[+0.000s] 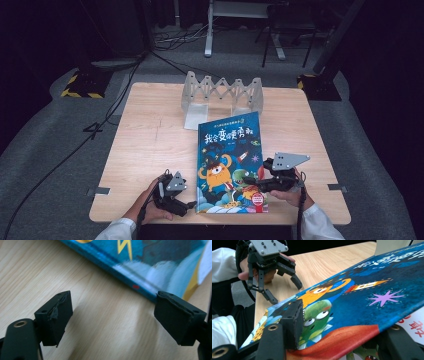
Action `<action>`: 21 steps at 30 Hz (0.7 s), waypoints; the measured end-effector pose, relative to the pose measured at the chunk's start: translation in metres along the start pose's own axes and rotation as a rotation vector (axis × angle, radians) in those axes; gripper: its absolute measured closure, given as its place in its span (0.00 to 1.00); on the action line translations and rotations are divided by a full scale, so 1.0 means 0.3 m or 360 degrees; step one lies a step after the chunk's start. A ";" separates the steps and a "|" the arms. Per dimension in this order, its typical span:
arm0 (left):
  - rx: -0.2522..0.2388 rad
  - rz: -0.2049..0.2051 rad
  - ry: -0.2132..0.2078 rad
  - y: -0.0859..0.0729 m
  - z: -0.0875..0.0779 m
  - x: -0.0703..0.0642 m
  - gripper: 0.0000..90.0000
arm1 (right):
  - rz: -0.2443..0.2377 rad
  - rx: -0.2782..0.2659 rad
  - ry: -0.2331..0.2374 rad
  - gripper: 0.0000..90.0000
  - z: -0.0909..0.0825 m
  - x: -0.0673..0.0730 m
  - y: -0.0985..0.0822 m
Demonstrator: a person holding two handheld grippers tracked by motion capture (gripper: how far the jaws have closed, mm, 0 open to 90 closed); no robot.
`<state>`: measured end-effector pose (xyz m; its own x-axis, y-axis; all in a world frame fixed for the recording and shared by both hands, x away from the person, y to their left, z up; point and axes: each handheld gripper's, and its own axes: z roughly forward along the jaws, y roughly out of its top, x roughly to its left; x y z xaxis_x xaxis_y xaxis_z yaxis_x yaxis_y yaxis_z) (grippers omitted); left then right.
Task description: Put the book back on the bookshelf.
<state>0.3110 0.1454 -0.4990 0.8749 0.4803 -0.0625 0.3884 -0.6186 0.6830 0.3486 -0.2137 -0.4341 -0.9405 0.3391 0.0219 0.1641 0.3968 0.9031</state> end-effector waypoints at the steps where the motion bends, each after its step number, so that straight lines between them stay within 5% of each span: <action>1: -0.0009 -0.0004 -0.0012 0.006 0.000 -0.003 0.18 | -0.0015 -0.0008 -0.0007 0.51 -0.003 0.004 0.001; 9: -0.0055 -0.0021 -0.0066 0.051 0.016 -0.002 0.18 | -0.0151 -0.0055 -0.0049 0.51 -0.023 0.038 0.006; 21: -0.0140 -0.0101 -0.0175 0.094 0.042 0.027 0.13 | -0.0236 -0.0090 -0.0077 0.51 -0.036 0.065 0.004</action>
<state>0.3328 0.1240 -0.4894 0.8777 0.4428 -0.1834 0.4212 -0.5301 0.7360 0.3272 -0.2157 -0.4279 -0.9376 0.3214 -0.1329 0.0060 0.3971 0.9177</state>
